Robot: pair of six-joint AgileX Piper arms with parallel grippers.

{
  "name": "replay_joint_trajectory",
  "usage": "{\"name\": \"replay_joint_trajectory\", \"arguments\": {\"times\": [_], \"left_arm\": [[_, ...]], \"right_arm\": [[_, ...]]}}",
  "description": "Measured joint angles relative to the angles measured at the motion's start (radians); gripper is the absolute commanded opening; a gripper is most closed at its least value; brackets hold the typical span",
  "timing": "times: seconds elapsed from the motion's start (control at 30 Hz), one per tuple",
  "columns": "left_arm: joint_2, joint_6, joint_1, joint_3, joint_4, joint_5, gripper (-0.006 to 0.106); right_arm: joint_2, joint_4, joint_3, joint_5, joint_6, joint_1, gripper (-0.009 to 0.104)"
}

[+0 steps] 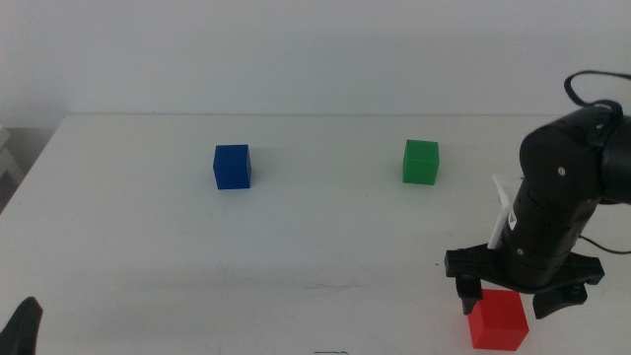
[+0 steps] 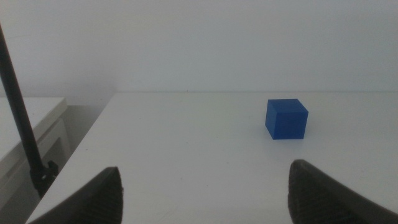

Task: Stack red cubes first, then green, then blue cubes in a specific spot.

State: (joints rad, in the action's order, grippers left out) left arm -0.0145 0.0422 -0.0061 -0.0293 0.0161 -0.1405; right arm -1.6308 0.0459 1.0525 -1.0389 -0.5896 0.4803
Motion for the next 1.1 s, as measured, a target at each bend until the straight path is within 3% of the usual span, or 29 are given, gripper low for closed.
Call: {"name": "replay_joint_trajectory", "arguments": {"times": [0.23,0.37,0.47,0.6,0.63,0.8,1.1], "left_arm": [[0.000,0.000,0.000,0.000,0.000,0.000,0.088],[0.000,0.000,0.000,0.000,0.000,0.000,0.088],[0.000,0.000,0.000,0.000,0.000,0.000,0.088],[0.000,0.000,0.000,0.000,0.000,0.000,0.088],[0.000,0.000,0.000,0.000,0.000,0.000,0.088],[0.000,0.000,0.000,0.000,0.000,0.000,0.088],[0.000,0.000,0.000,0.000,0.000,0.000,0.088]], "right_arm": [[-0.027,0.019,-0.030,0.075,0.000,0.000,0.090],[-0.056,0.023,-0.041,0.102,0.000,0.000,0.082],[-0.076,0.041,-0.041,0.117,0.003,0.000,0.059],[-0.079,0.062,-0.041,0.127,0.003,0.000,0.003],[-0.079,0.064,-0.040,0.127,0.003,0.000,-0.001],[-0.081,0.079,0.063,0.019,-0.005,0.033,-0.001],[-0.272,0.080,0.512,-0.146,-0.034,0.185,-0.001]]}}
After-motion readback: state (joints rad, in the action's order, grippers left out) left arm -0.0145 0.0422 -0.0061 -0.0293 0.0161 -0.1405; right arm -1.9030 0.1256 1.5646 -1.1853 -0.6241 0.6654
